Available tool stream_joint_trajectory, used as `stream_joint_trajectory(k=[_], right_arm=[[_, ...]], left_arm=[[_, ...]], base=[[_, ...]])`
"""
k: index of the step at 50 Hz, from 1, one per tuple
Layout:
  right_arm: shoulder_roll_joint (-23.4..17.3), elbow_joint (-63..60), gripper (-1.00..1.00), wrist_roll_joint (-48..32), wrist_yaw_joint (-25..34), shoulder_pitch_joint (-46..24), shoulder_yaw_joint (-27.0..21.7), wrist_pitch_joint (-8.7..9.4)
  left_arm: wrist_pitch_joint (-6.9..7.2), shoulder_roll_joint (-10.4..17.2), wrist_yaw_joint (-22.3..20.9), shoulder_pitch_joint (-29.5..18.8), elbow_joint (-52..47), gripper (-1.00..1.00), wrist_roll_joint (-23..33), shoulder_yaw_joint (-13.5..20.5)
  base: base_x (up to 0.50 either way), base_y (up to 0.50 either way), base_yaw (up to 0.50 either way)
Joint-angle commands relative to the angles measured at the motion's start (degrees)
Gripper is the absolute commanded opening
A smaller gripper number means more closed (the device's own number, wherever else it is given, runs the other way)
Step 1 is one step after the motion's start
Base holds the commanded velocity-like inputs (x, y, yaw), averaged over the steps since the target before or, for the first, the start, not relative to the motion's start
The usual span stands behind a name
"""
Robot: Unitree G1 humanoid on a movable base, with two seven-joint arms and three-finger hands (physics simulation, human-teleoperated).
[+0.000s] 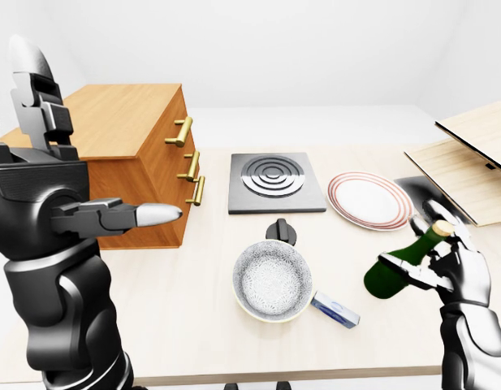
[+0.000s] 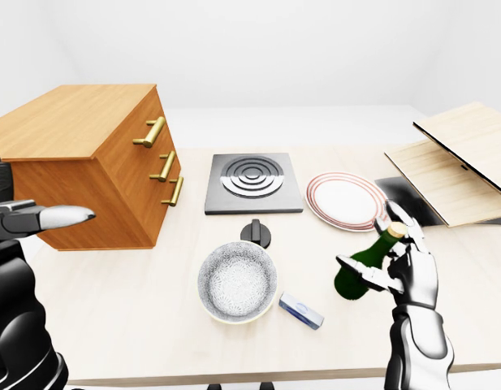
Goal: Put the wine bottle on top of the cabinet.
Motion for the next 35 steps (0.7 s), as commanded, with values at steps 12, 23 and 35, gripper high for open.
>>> stream_joint_trajectory(k=[12, 23, 35], right_arm=[[2.8, -2.0, -1.00, 2.9, 0.7, 3.5, 0.7, 0.00], [4.3, -11.7, -1.00, 2.1, 1.0, 3.9, -0.2, 0.00], [1.2, -33.2, -1.00, 2.9, -0.8, -2.6, 1.8, 0.00]], left_arm=[[0.00, 0.0, -0.1, 0.6, -0.1, 1.00, -0.3, 0.5], [0.00, -0.2, -0.4, 1.2, 0.7, 1.00, -0.2, 0.4], [0.00, -0.7, -0.4, 2.1, -0.9, 1.00, -0.1, 0.1]], base=[[0.00, 0.00, 0.00], [0.00, 0.00, 0.00], [0.00, 0.00, 0.00]])
